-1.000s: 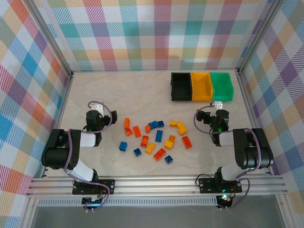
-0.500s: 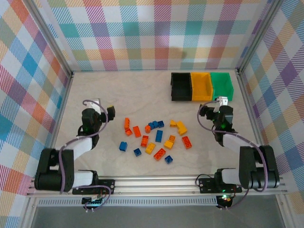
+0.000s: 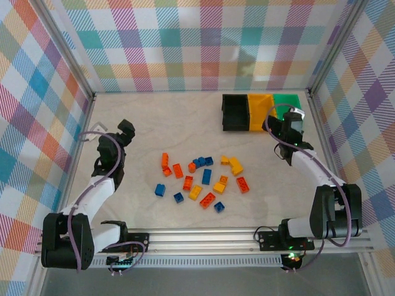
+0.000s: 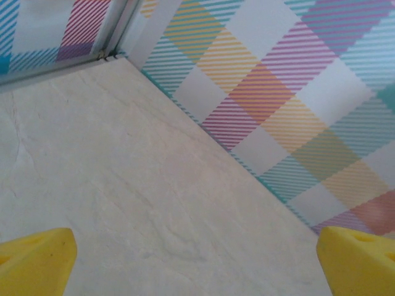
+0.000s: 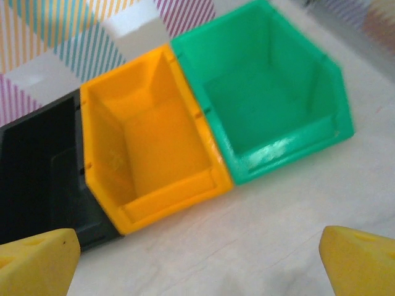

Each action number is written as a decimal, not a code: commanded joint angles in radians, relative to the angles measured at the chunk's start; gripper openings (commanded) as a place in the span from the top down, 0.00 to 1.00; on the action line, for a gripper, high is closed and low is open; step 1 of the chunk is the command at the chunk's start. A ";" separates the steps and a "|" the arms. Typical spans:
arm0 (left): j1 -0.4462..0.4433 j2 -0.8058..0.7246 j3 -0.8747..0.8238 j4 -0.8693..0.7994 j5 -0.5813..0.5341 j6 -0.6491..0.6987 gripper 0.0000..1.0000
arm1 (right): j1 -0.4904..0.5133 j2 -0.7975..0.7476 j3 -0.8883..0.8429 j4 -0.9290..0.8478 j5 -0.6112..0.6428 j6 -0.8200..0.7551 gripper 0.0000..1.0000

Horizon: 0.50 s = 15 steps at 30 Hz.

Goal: Sort the legos into containers by color

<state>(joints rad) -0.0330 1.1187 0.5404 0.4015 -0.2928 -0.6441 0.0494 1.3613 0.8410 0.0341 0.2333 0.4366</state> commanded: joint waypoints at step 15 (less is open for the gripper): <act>0.052 0.082 0.204 -0.216 0.424 -0.130 0.02 | 0.065 0.242 0.272 -0.234 -0.426 0.014 0.03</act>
<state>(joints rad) 0.0265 1.1759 0.6624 0.2741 0.0326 -0.7708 0.0685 1.5768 1.0145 -0.0532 -0.2649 0.5152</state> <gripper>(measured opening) 0.990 0.982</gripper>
